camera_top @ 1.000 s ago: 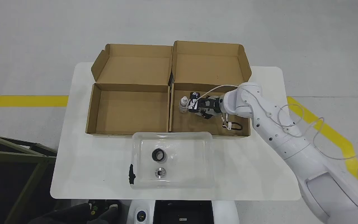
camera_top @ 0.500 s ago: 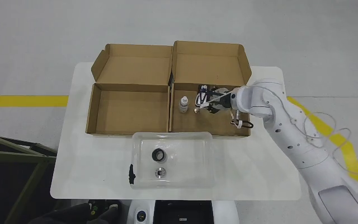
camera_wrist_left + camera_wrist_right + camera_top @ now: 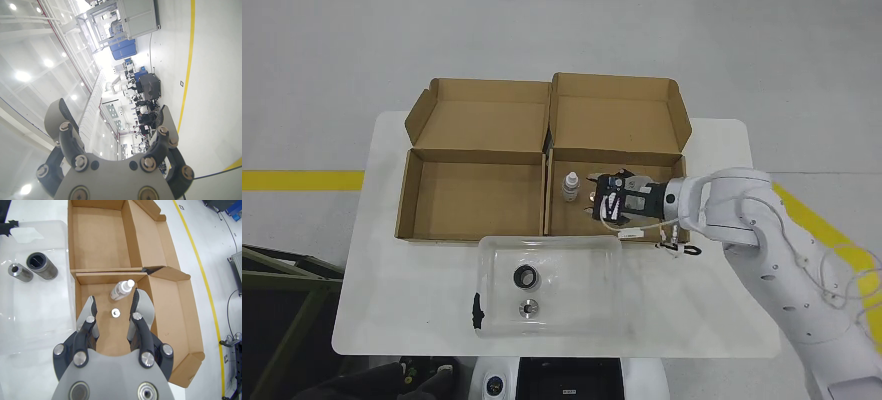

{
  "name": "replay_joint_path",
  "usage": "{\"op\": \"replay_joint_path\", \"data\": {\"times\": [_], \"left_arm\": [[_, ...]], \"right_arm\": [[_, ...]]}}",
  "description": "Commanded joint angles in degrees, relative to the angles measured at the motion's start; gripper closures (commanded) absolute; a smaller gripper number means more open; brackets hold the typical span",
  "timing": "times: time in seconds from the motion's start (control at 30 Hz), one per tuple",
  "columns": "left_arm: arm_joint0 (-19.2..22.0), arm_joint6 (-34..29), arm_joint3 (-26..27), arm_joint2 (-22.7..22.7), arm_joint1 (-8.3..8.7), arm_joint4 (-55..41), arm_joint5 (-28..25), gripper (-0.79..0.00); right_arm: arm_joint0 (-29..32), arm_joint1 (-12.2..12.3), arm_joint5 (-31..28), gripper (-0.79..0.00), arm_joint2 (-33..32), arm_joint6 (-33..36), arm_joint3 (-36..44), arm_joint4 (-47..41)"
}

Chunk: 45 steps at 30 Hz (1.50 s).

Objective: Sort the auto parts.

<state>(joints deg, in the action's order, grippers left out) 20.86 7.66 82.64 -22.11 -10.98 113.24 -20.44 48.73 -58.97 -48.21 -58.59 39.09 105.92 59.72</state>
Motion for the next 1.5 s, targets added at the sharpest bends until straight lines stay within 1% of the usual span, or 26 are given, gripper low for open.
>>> {"op": "replay_joint_path", "data": {"times": [0.0,0.17,0.3,0.63,0.8,0.93,0.97,1.03,1.17,1.47], "left_arm": [[0.0,0.0,0.0,0.0,0.0,0.0,0.0,-0.785],[0.0,0.0,0.0,0.0,0.0,0.0,0.0,-0.785],[0.0,0.0,0.0,0.0,0.0,0.0,0.0,-0.785],[0.0,0.0,0.0,0.0,0.0,0.0,0.0,-0.785],[0.0,0.0,0.0,0.0,0.0,0.0,0.0,-0.785],[0.0,0.0,0.0,0.0,0.0,0.0,0.0,-0.785],[0.0,0.0,0.0,0.0,0.0,0.0,0.0,-0.785],[0.0,0.0,0.0,0.0,0.0,0.0,0.0,-0.785],[0.0,0.0,0.0,0.0,0.0,0.0,0.0,-0.785],[0.0,0.0,0.0,0.0,0.0,0.0,0.0,-0.785]], "right_arm": [[0.6,0.0,-0.1,-0.354,0.4,-0.2,1.4,-0.3],[1.1,-0.3,-0.5,-0.36,3.4,-1.1,3.4,-1.2],[0.4,-1.0,0.1,-0.369,6.5,-2.5,2.8,-1.5],[-3.4,-3.7,0.9,-0.372,16.3,-4.5,0.8,-0.3],[-4.9,-5.0,1.5,-0.379,19.9,-5.2,-1.2,0.7],[-5.5,-6.0,2.1,-0.388,22.1,-5.5,-3.0,1.5],[-5.7,-6.2,2.1,-0.419,22.7,-5.6,-3.4,1.6],[-5.9,-6.6,2.0,-0.443,23.7,-5.6,-4.1,1.9],[-6.3,-7.5,2.1,-0.422,25.7,-5.8,-5.4,2.1],[-7.2,-9.1,2.3,-0.459,28.3,-6.1,-8.8,3.2]]}}
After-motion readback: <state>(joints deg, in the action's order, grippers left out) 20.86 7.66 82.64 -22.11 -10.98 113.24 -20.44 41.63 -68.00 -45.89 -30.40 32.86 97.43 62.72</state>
